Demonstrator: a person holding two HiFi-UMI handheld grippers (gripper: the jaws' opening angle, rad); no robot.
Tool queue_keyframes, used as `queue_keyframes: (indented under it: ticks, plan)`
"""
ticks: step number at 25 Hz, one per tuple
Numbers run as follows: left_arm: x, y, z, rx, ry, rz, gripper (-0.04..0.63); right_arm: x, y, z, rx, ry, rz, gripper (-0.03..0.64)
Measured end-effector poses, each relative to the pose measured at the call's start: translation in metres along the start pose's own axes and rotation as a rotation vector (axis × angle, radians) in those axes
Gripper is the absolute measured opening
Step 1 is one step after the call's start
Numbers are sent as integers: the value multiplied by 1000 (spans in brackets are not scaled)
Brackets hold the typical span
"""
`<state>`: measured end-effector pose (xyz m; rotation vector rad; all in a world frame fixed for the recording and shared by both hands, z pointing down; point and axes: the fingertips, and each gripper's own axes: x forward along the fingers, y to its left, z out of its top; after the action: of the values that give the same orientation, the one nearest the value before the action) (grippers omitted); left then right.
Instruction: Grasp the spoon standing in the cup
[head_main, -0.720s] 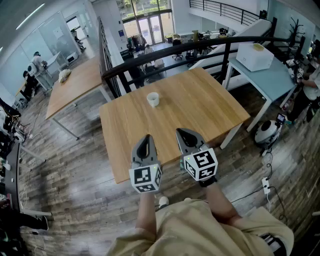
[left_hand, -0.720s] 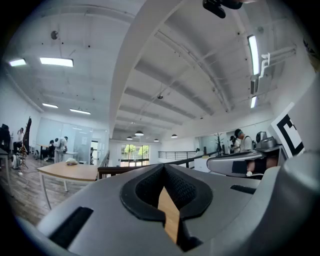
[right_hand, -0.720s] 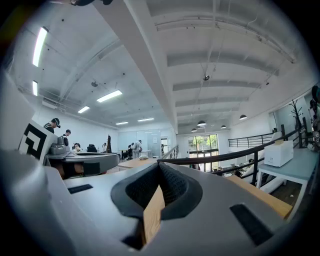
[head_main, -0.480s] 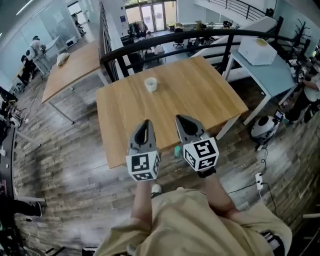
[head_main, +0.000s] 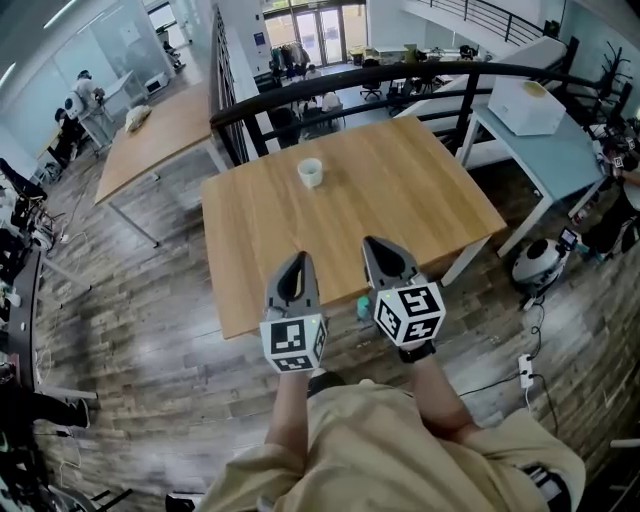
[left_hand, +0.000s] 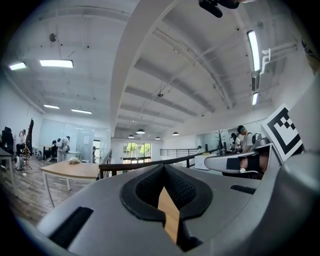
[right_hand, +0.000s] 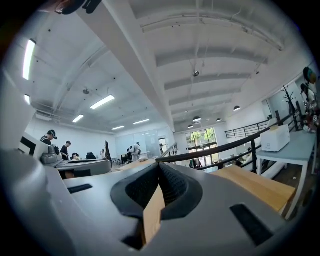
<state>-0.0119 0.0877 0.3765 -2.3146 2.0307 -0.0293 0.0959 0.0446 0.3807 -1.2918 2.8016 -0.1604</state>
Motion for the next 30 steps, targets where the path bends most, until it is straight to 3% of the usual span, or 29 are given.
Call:
queue_keyframes:
  ticks: [11, 22, 30]
  plan:
    - [55, 32, -17, -23, 19, -39, 11, 67, 1, -25, -12, 62, 24, 11]
    - [156, 120, -12, -68, -19, -75, 11, 197, 1, -14, -58, 69, 23, 11]
    - [207, 166, -29, -109, 1, -99, 11, 261, -3, -24, -66, 93, 8, 11]
